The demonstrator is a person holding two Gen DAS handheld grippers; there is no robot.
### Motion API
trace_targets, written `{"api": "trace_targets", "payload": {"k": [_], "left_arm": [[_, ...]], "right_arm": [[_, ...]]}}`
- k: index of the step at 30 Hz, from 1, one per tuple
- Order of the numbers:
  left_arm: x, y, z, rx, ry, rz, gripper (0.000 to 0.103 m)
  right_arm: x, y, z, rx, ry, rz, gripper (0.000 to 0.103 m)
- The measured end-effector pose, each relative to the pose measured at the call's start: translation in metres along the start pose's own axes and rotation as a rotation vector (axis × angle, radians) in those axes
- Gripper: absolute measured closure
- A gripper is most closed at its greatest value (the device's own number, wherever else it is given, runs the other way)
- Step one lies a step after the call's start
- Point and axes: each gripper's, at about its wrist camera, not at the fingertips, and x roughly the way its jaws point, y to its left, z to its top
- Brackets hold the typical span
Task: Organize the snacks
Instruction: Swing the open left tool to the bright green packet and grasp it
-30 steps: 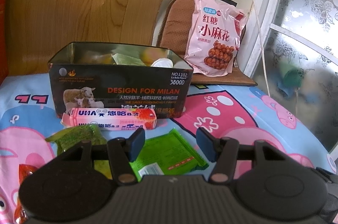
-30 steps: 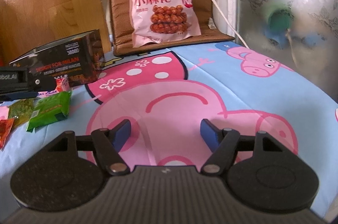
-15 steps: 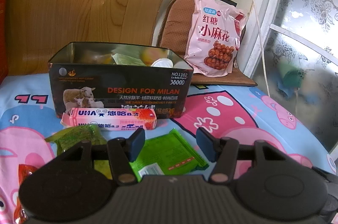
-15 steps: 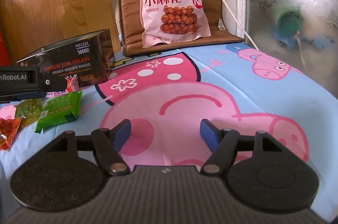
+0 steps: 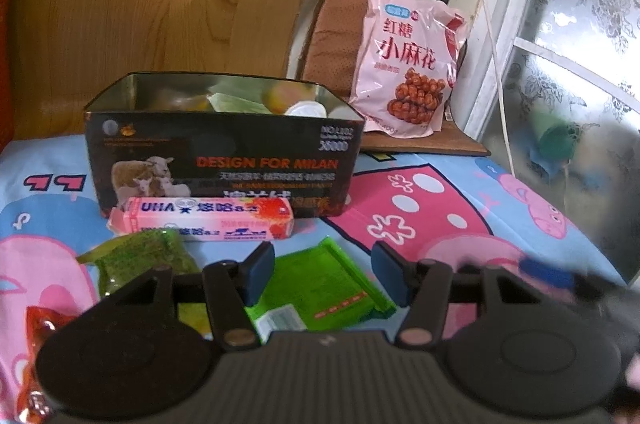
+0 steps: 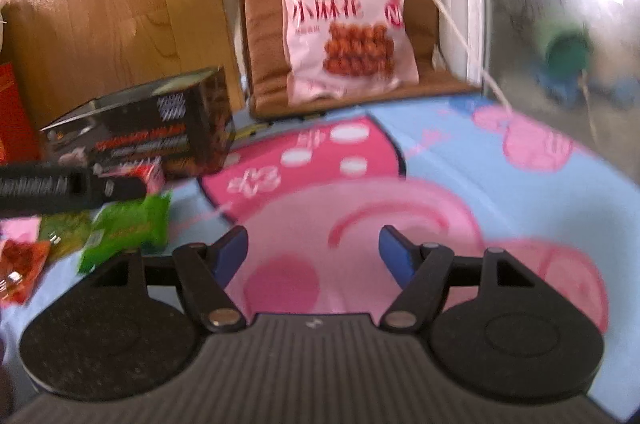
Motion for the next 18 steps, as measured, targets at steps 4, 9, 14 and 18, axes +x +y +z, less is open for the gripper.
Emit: {"api": "trace_targets", "payload": {"k": [4, 9, 14, 18], "left_arm": [[-0.002, -0.006, -0.004, 0.027, -0.025, 0.010, 0.048], [-0.032, -0.004, 0.003, 0.033, -0.065, 0.064, 0.048], [-0.097, 0.041, -0.001, 0.012, -0.060, 0.119, 0.044], [-0.126, 0.099, -0.018, -0.126, 0.048, 0.173, 0.044]], "right_arm": [[0.028, -0.010, 0.014, 0.004, 0.010, -0.021, 0.030], [0.030, -0.041, 0.012, 0.186, 0.032, 0.076, 0.030], [0.017, -0.028, 0.009, 0.102, -0.025, 0.177, 0.030], [0.007, -0.015, 0.008, 0.009, -0.054, 0.312, 0.030]]}}
